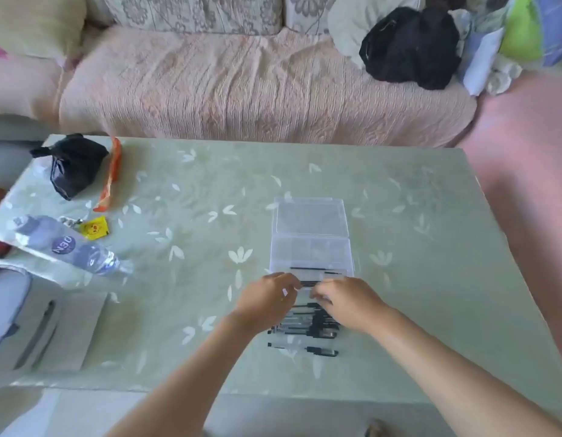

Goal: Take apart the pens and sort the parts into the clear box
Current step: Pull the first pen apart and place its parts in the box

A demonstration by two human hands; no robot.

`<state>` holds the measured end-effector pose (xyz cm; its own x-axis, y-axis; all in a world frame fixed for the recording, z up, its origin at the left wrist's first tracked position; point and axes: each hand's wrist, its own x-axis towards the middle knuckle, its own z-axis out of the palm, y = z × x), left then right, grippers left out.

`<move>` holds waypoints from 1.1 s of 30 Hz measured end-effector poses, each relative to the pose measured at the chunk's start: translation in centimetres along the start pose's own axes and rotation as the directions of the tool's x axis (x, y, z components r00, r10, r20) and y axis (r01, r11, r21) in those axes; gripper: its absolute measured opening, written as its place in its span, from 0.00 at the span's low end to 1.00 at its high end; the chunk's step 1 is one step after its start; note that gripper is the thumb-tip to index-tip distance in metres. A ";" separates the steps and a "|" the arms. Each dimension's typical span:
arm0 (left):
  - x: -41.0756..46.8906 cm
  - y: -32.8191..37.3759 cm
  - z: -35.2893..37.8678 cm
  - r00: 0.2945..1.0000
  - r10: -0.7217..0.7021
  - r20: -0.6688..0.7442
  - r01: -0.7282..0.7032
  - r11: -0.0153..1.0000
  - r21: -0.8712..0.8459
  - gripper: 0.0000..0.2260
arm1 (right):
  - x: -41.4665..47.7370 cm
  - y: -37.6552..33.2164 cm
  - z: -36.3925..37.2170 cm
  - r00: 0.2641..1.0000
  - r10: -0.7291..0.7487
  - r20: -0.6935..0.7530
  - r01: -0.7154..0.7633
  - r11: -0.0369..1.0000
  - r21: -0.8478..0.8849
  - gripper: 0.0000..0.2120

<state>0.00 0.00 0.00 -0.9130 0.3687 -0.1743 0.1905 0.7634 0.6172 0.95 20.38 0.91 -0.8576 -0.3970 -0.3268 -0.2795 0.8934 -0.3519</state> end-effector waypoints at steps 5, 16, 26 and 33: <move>0.3 -3.8 5.4 0.972 0.202 -0.120 -0.191 0.977 0.092 0.08 | 1.2 2.2 5.5 0.995 -0.098 -0.022 0.087 0.953 -0.290 0.06; 0.5 -7.4 10.4 0.849 0.452 -0.274 -0.398 0.888 0.231 0.14 | 2.2 4.3 10.6 0.940 -0.235 -0.248 0.062 0.831 -0.553 0.22; -2.7 -5.6 9.1 0.872 0.352 -0.339 -0.290 0.931 0.220 0.14 | -0.5 1.8 9.1 0.837 -0.265 -0.479 0.109 0.938 -0.328 0.07; -3.8 -3.5 7.4 0.847 0.430 -0.312 -0.331 0.887 0.323 0.06 | -3.0 1.1 8.1 0.907 -0.083 -0.413 0.072 0.997 -0.042 0.09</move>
<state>5.42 -0.12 -7.13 -0.8041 0.4752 0.3573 0.5877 0.7260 0.3571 6.73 20.89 -5.62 -0.9330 -0.3471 0.0950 -0.3582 0.8705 -0.3375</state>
